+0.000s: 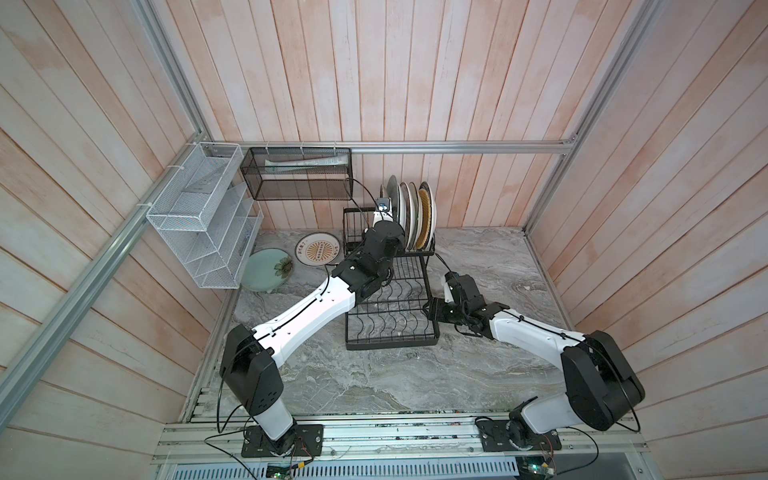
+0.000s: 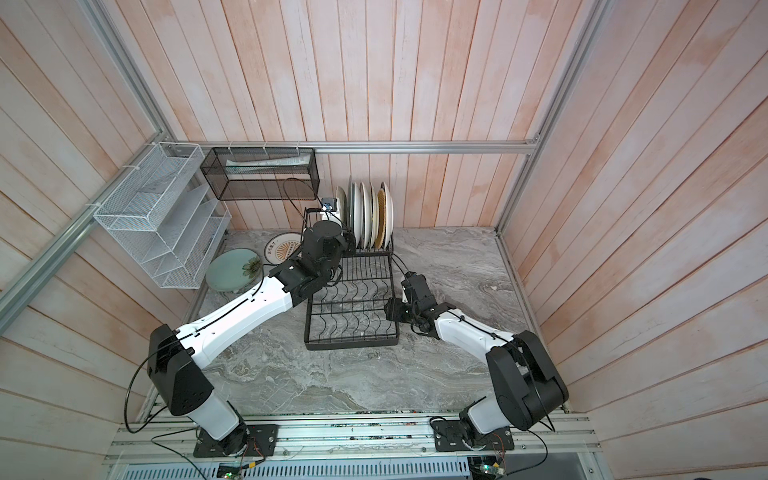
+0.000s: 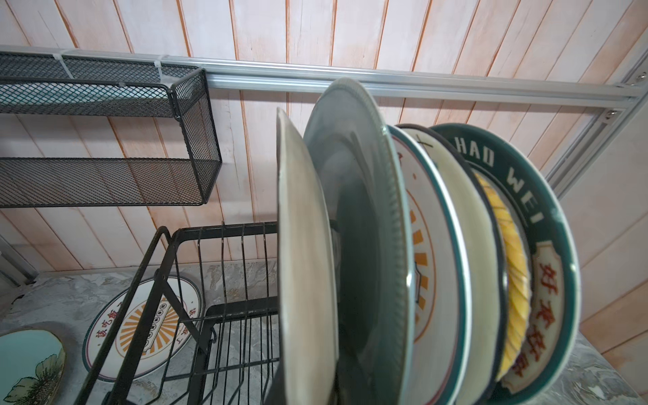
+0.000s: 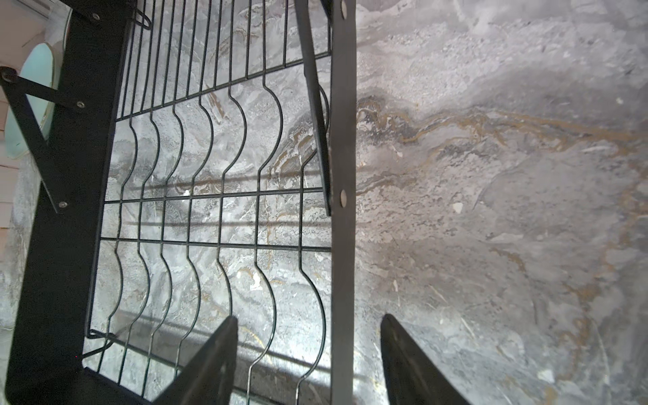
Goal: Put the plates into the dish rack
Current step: 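Lower the dark plate into the upper tier with the left gripper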
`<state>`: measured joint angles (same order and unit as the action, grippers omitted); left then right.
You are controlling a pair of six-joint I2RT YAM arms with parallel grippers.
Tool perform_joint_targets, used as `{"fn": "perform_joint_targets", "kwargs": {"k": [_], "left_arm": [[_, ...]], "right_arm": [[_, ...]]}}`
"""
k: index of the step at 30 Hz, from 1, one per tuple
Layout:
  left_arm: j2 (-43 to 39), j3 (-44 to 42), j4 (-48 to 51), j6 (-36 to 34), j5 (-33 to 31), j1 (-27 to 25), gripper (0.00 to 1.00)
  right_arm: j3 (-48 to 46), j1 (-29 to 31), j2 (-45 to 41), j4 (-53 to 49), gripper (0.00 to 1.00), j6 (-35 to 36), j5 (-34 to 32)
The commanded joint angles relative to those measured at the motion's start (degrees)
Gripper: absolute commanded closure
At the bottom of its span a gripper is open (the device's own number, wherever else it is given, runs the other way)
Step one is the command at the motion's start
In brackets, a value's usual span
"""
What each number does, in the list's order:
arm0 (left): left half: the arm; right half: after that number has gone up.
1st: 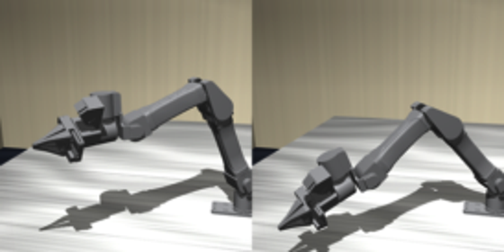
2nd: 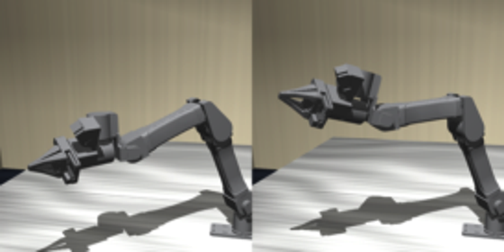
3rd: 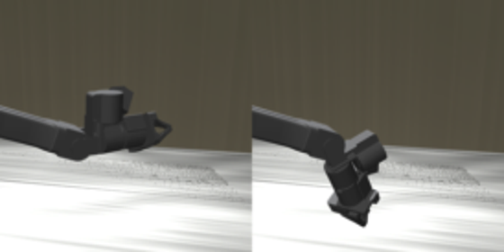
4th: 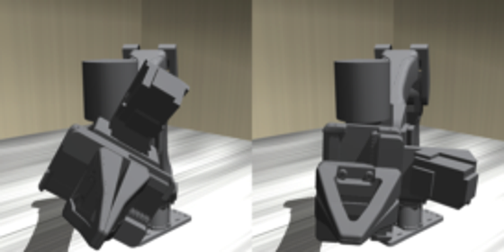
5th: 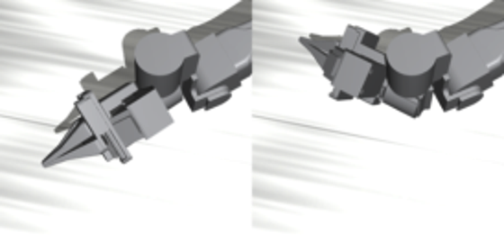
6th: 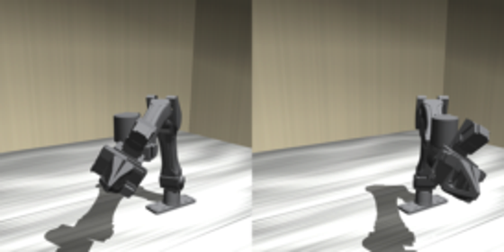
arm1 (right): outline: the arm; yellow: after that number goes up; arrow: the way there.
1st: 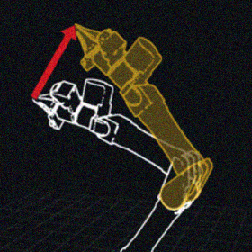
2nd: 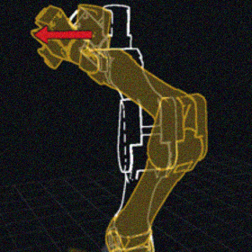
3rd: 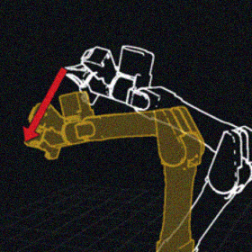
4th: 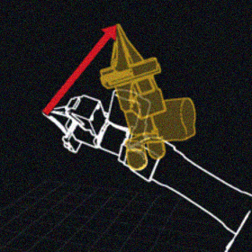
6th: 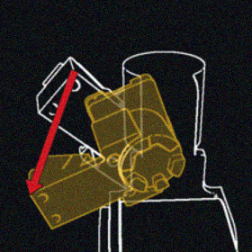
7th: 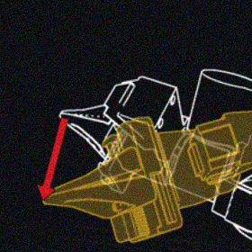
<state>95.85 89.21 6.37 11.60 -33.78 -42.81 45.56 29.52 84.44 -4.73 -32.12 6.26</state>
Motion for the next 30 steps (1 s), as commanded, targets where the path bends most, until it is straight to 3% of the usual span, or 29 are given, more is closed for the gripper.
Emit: {"fn": "perform_joint_targets", "kwargs": {"k": [1, 7, 10, 30], "left_arm": [[0.85, 3.81, -6.34, -0.18, -3.86, -0.43, 1.00], [2.89, 4.75, -3.88, 1.51, -4.15, -0.39, 1.00], [3.22, 4.18, -3.48, 2.07, -4.70, -0.40, 1.00], [-0.18, -0.72, -4.92, 5.32, 0.57, 0.19, 1.00]], "right_arm": [[-1.29, -0.69, -1.73, -0.63, 0.31, 1.26, 1.28], [-2.45, -1.17, -3.70, -0.47, 0.11, 1.36, 1.45], [-2.84, -1.37, -4.85, -0.62, 0.06, 1.44, 1.46], [-3.11, -1.66, -6.92, -0.32, 0.06, 1.02, 3.14]]}}
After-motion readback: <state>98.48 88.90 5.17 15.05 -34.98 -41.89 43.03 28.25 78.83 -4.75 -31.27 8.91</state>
